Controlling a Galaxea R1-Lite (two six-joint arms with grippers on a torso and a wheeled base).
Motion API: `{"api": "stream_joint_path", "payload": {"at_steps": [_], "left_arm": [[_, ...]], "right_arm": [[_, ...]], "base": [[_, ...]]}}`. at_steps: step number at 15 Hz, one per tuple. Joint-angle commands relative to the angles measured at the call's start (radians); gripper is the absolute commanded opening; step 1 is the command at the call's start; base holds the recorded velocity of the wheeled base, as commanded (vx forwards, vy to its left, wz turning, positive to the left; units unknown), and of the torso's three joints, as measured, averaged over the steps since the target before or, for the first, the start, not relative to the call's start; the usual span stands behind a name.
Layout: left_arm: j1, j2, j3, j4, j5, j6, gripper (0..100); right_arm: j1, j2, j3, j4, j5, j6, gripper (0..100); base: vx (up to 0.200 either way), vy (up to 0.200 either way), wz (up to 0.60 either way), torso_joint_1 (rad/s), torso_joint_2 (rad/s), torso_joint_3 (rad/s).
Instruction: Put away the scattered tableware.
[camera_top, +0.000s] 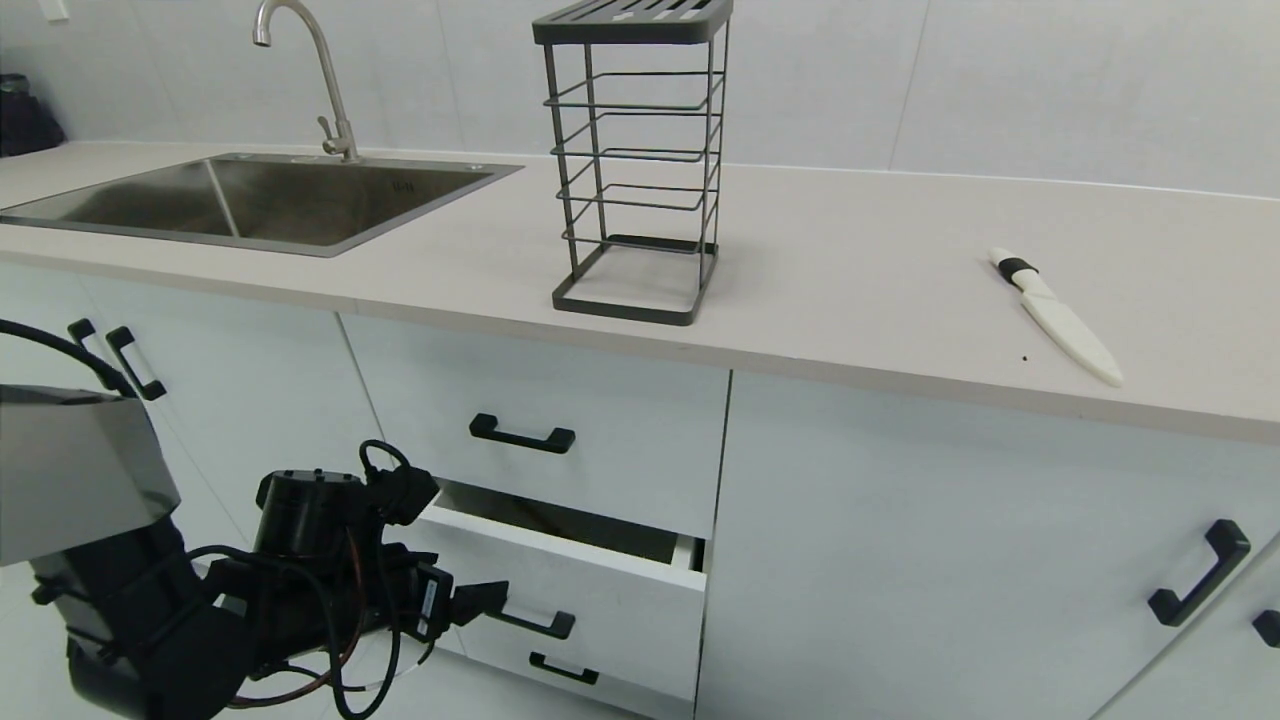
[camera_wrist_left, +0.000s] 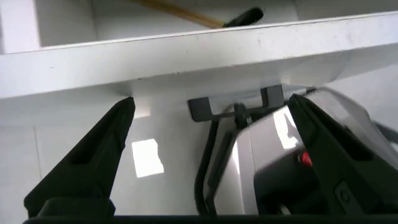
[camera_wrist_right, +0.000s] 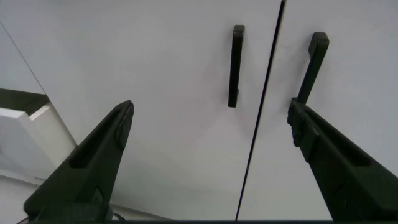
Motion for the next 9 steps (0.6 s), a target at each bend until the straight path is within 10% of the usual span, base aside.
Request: {"api": "stream_joint_path", "payload": {"at_steps": [1, 9], "left_arm": [[0.0, 0.037, -0.009, -0.015, 0.0, -0.001, 100], [0.0, 0.086, -0.123, -0.04, 0.002, -0.021, 100]], "right_arm": [[0.0, 0.002, 0.0, 0.0, 0.0, 0.0, 100], [0.0, 0.002, 0.0, 0.0, 0.0, 0.0, 100]], "base": [[0.0, 0.0, 0.0, 0.0, 0.0, 0.0], [0.0, 0.0, 0.0, 0.0, 0.0, 0.0]]}}
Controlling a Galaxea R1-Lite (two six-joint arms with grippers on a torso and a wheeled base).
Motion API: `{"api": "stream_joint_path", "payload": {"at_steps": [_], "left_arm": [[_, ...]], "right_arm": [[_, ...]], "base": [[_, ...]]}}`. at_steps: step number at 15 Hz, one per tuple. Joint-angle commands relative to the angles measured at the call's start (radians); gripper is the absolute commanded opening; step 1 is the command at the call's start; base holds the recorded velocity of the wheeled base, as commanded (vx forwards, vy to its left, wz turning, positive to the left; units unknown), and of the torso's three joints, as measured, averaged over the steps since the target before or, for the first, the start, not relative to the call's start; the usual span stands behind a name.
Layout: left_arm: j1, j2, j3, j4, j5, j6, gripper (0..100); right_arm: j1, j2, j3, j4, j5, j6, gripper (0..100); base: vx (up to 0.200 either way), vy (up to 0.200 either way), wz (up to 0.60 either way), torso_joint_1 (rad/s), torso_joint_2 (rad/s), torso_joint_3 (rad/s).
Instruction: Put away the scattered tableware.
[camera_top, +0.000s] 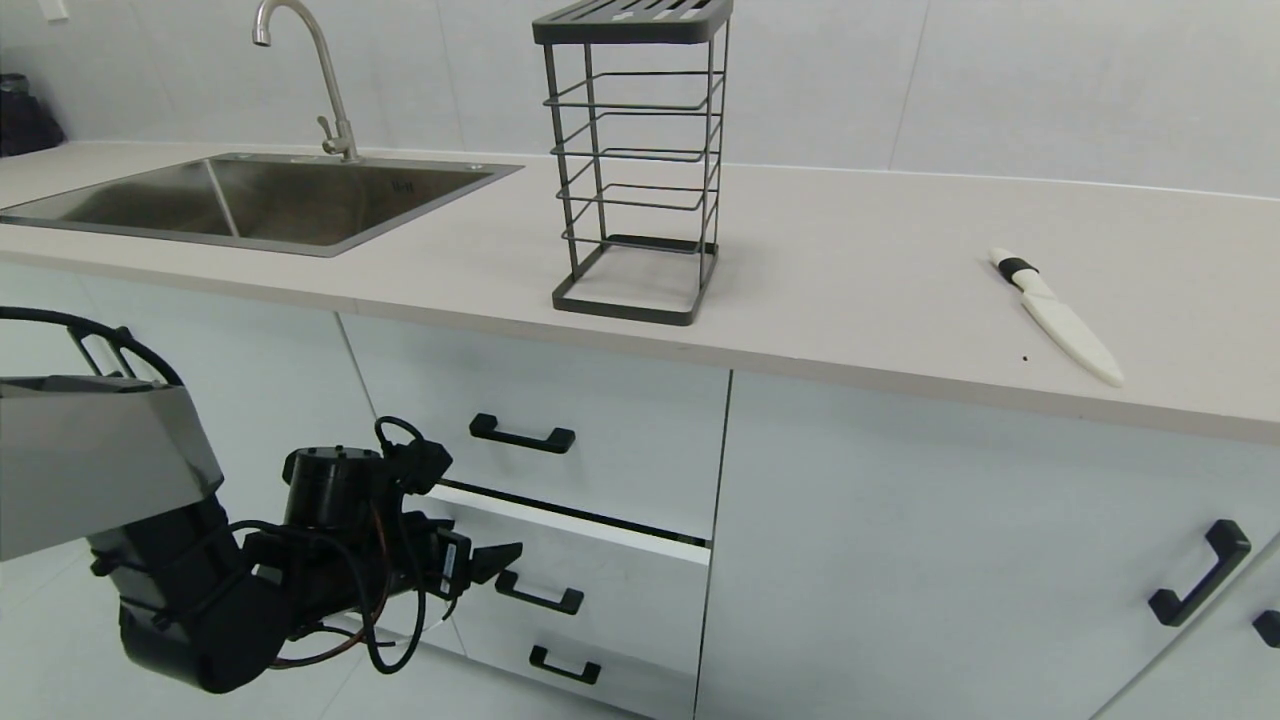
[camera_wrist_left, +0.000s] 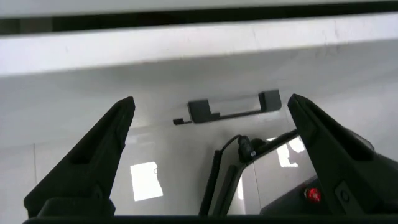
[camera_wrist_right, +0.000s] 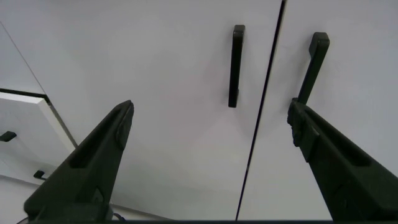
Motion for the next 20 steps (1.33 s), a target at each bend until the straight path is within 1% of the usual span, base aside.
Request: {"api": "stream_joint_path", "payload": {"at_steps": [1, 5, 9, 11, 12, 13, 14, 16, 17, 19, 20], "left_arm": [[0.002, 0.023, -0.019, -0.004, 0.001, -0.002, 100], [0.003, 0.059, -0.074, -0.009, 0.001, -0.002, 100], [0.0, 0.054, -0.064, -0.02, 0.004, -0.002, 100], [-0.003, 0.014, 0.025, -0.03, 0.001, 0.0, 100], [-0.015, -0.087, 0.168, -0.046, 0.004, -0.002, 100], [-0.015, -0.141, 0.219, -0.047, 0.004, -0.002, 100], [-0.014, -0.279, 0.315, -0.046, 0.004, -0.002, 100], [-0.011, -0.469, 0.423, -0.038, 0.001, 0.001, 100], [-0.012, -0.53, 0.45, -0.027, 0.001, 0.007, 100], [-0.006, -0.762, 0.45, 0.083, 0.005, 0.014, 100], [-0.004, -0.842, 0.45, 0.114, 0.005, 0.012, 100]], "right_arm": [[0.0, 0.002, 0.0, 0.0, 0.0, 0.0, 100], [0.0, 0.002, 0.0, 0.0, 0.0, 0.0, 100], [0.0, 0.002, 0.0, 0.0, 0.0, 0.0, 100], [0.0, 0.002, 0.0, 0.0, 0.0, 0.0, 100], [0.0, 0.002, 0.0, 0.0, 0.0, 0.0, 100], [0.0, 0.002, 0.0, 0.0, 0.0, 0.0, 100], [0.0, 0.002, 0.0, 0.0, 0.0, 0.0, 100], [0.0, 0.002, 0.0, 0.0, 0.0, 0.0, 100], [0.0, 0.002, 0.0, 0.0, 0.0, 0.0, 100], [0.0, 0.002, 0.0, 0.0, 0.0, 0.0, 100], [0.0, 0.002, 0.0, 0.0, 0.0, 0.0, 100]], "base": [[0.0, 0.0, 0.0, 0.0, 0.0, 0.0], [0.0, 0.0, 0.0, 0.0, 0.0, 0.0], [0.0, 0.0, 0.0, 0.0, 0.0, 0.0], [0.0, 0.0, 0.0, 0.0, 0.0, 0.0], [0.0, 0.0, 0.0, 0.0, 0.0, 0.0], [0.0, 0.0, 0.0, 0.0, 0.0, 0.0], [0.0, 0.0, 0.0, 0.0, 0.0, 0.0], [0.0, 0.0, 0.0, 0.0, 0.0, 0.0], [0.0, 0.0, 0.0, 0.0, 0.0, 0.0], [0.0, 0.0, 0.0, 0.0, 0.0, 0.0], [0.0, 0.0, 0.0, 0.0, 0.0, 0.0]]}}
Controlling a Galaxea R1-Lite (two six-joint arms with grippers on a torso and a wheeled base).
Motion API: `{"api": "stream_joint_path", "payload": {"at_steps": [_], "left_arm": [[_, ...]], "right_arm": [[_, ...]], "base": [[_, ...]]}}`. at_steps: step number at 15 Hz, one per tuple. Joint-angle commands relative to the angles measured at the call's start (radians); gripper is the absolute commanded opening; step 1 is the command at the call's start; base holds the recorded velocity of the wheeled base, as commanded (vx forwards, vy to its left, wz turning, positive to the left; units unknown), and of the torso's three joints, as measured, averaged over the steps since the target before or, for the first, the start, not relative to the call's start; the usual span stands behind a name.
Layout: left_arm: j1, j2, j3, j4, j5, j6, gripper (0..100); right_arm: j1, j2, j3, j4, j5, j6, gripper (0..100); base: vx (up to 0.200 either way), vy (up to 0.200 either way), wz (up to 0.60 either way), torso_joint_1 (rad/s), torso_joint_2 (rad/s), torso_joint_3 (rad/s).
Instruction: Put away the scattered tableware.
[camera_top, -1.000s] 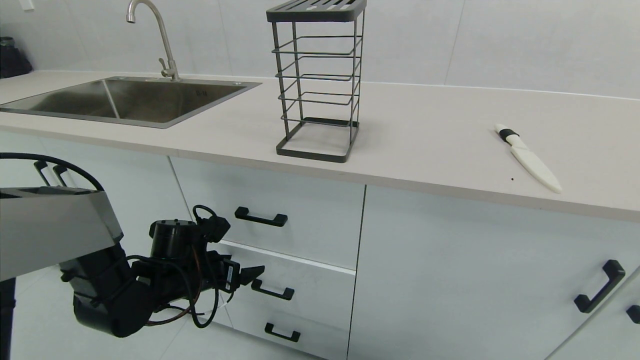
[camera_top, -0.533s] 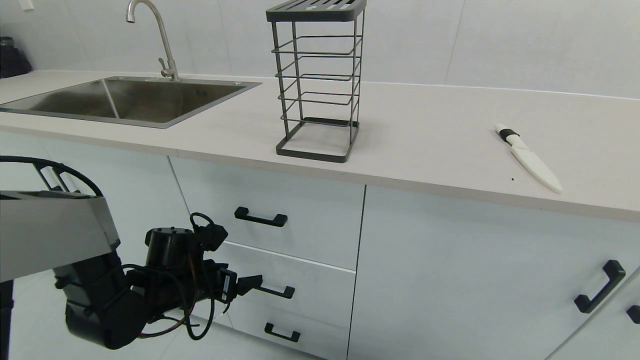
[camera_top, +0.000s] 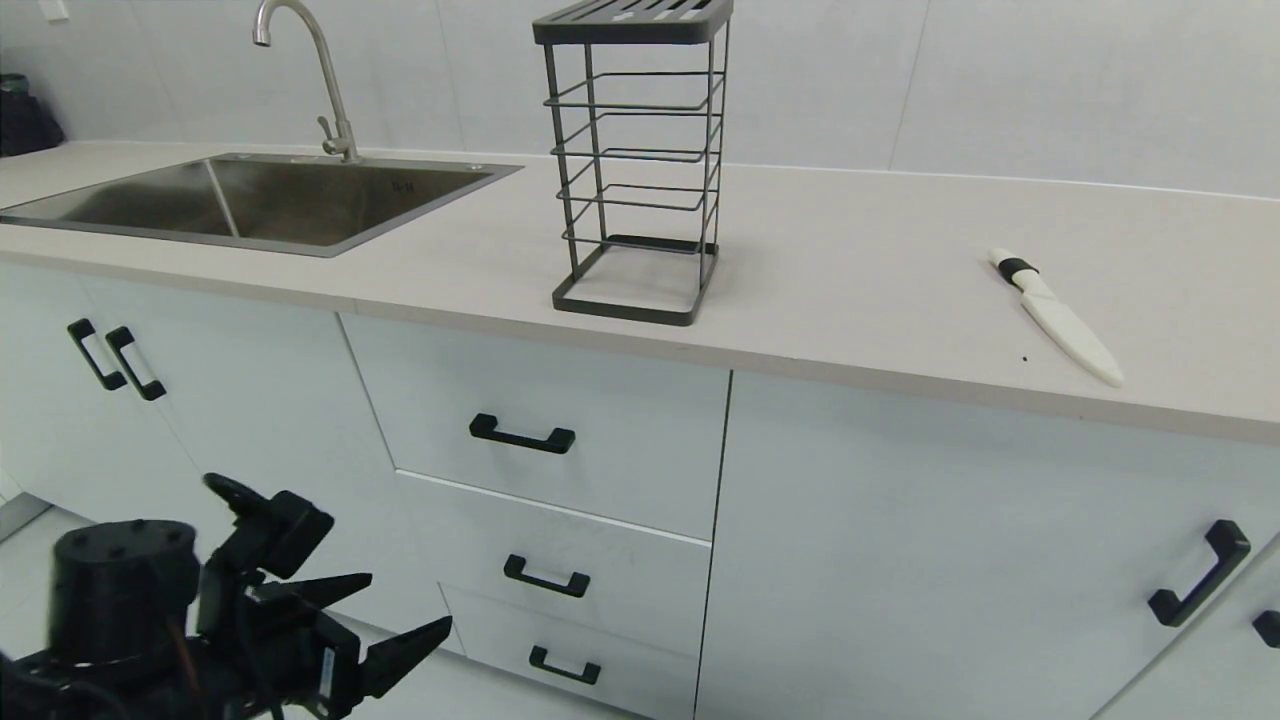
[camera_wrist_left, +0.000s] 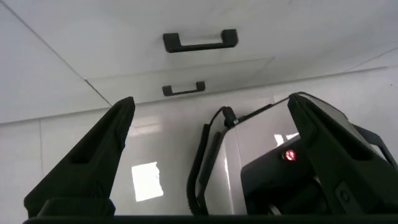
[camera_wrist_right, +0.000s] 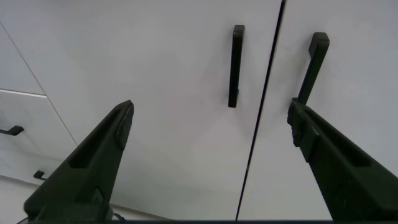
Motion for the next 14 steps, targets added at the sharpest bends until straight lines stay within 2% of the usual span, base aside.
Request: {"api": "stream_joint_path", "payload": {"at_steps": [1, 2, 4, 5, 6, 7, 8, 9, 10, 12, 13, 14], "left_arm": [[0.02, -0.401, 0.042, 0.108, 0.002, 0.006, 100], [0.043, -0.491, 0.042, 0.148, 0.001, 0.006, 100], [0.06, -0.752, 0.042, 0.331, -0.003, 0.021, 100], [0.06, -0.83, 0.042, 0.397, -0.003, 0.033, 100], [0.065, -0.982, 0.041, 0.519, -0.004, 0.059, 100], [0.069, -1.084, 0.036, 0.591, -0.004, 0.072, 100], [0.079, -1.251, 0.009, 0.706, 0.002, 0.075, 100], [0.082, -1.301, -0.014, 0.755, 0.004, 0.073, 100], [0.112, -1.364, -0.062, 0.848, 0.005, 0.072, 100], [0.161, -1.418, -0.033, 0.881, 0.005, 0.072, 100], [0.192, -1.455, 0.007, 0.878, 0.005, 0.084, 100], [0.2, -1.462, 0.015, 0.878, 0.005, 0.087, 100]], "right_arm": [[0.0, 0.002, 0.0, 0.0, 0.0, 0.0, 100], [0.0, 0.002, 0.0, 0.0, 0.0, 0.0, 100], [0.0, 0.002, 0.0, 0.0, 0.0, 0.0, 100], [0.0, 0.002, 0.0, 0.0, 0.0, 0.0, 100], [0.0, 0.002, 0.0, 0.0, 0.0, 0.0, 100], [0.0, 0.002, 0.0, 0.0, 0.0, 0.0, 100], [0.0, 0.002, 0.0, 0.0, 0.0, 0.0, 100], [0.0, 0.002, 0.0, 0.0, 0.0, 0.0, 100], [0.0, 0.002, 0.0, 0.0, 0.0, 0.0, 100], [0.0, 0.002, 0.0, 0.0, 0.0, 0.0, 100], [0.0, 0.002, 0.0, 0.0, 0.0, 0.0, 100], [0.0, 0.002, 0.0, 0.0, 0.0, 0.0, 100]], "base": [[0.0, 0.0, 0.0, 0.0, 0.0, 0.0], [0.0, 0.0, 0.0, 0.0, 0.0, 0.0], [0.0, 0.0, 0.0, 0.0, 0.0, 0.0], [0.0, 0.0, 0.0, 0.0, 0.0, 0.0], [0.0, 0.0, 0.0, 0.0, 0.0, 0.0], [0.0, 0.0, 0.0, 0.0, 0.0, 0.0], [0.0, 0.0, 0.0, 0.0, 0.0, 0.0], [0.0, 0.0, 0.0, 0.0, 0.0, 0.0], [0.0, 0.0, 0.0, 0.0, 0.0, 0.0], [0.0, 0.0, 0.0, 0.0, 0.0, 0.0], [0.0, 0.0, 0.0, 0.0, 0.0, 0.0], [0.0, 0.0, 0.0, 0.0, 0.0, 0.0]]}}
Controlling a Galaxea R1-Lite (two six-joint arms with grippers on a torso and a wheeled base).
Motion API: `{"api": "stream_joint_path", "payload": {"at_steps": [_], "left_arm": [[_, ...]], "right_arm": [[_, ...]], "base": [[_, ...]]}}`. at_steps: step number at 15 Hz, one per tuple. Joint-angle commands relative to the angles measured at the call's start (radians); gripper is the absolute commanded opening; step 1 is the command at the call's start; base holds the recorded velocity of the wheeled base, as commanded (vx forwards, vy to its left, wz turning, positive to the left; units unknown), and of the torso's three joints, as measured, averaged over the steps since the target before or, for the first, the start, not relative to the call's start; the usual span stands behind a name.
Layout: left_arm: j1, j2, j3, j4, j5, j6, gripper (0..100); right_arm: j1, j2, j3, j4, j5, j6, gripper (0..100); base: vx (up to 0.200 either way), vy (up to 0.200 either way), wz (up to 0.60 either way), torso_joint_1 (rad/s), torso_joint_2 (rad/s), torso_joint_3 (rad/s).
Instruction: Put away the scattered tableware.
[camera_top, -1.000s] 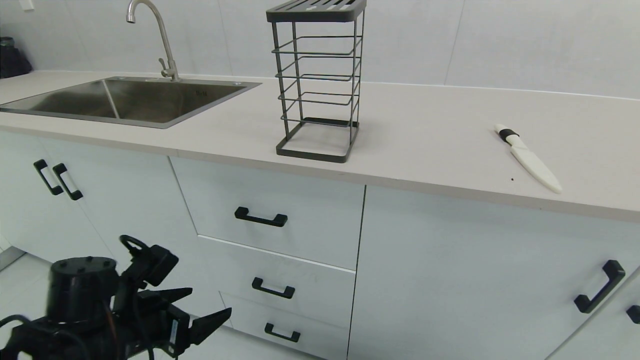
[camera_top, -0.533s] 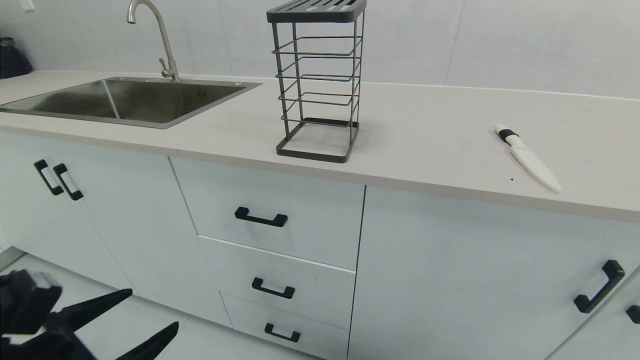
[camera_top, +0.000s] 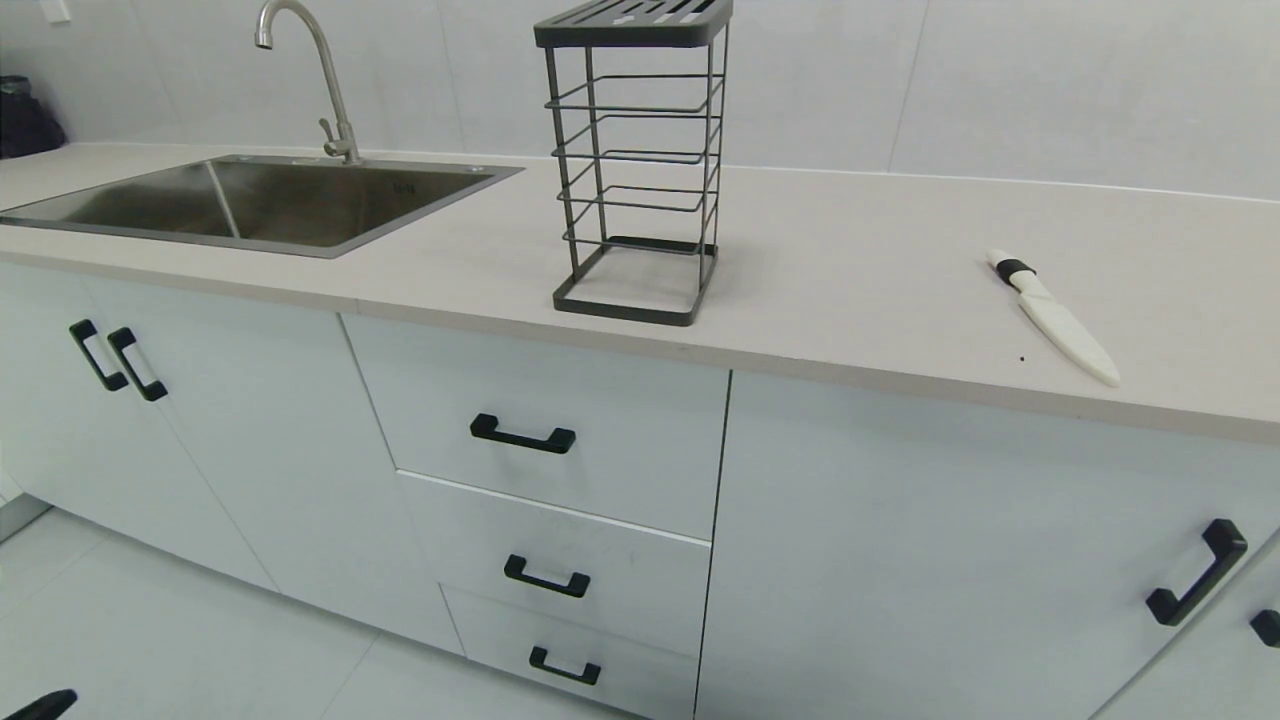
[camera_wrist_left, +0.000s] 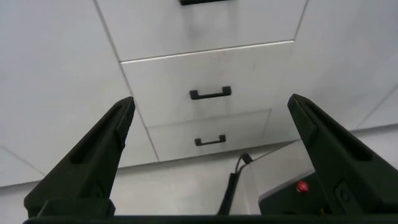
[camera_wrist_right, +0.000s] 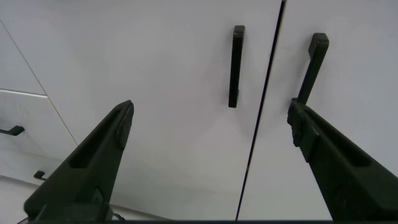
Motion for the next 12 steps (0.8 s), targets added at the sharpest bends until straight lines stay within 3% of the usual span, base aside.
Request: {"api": "stream_joint_path", "payload": {"at_steps": [1, 2, 4, 7, 9, 12], "left_arm": [[0.08, -0.193, 0.055, 0.036, 0.005, 0.016, 100], [0.074, -0.209, 0.055, 0.037, 0.039, 0.013, 100], [0.073, -0.211, 0.055, 0.05, 0.181, 0.008, 100], [0.073, -0.211, 0.055, 0.068, 0.213, -0.022, 100], [0.07, -0.213, 0.055, 0.083, 0.217, -0.09, 100], [0.07, -0.213, 0.055, 0.085, 0.218, -0.102, 100]], "right_arm": [[0.0, 0.002, 0.0, 0.0, 0.0, 0.0, 100], [0.0, 0.002, 0.0, 0.0, 0.0, 0.0, 100], [0.0, 0.002, 0.0, 0.0, 0.0, 0.0, 100], [0.0, 0.002, 0.0, 0.0, 0.0, 0.0, 100], [0.0, 0.002, 0.0, 0.0, 0.0, -0.003, 100], [0.0, 0.002, 0.0, 0.0, 0.0, -0.003, 100]], "base": [[0.0, 0.0, 0.0, 0.0, 0.0, 0.0], [0.0, 0.0, 0.0, 0.0, 0.0, 0.0], [0.0, 0.0, 0.0, 0.0, 0.0, 0.0], [0.0, 0.0, 0.0, 0.0, 0.0, 0.0], [0.0, 0.0, 0.0, 0.0, 0.0, 0.0], [0.0, 0.0, 0.0, 0.0, 0.0, 0.0]]}}
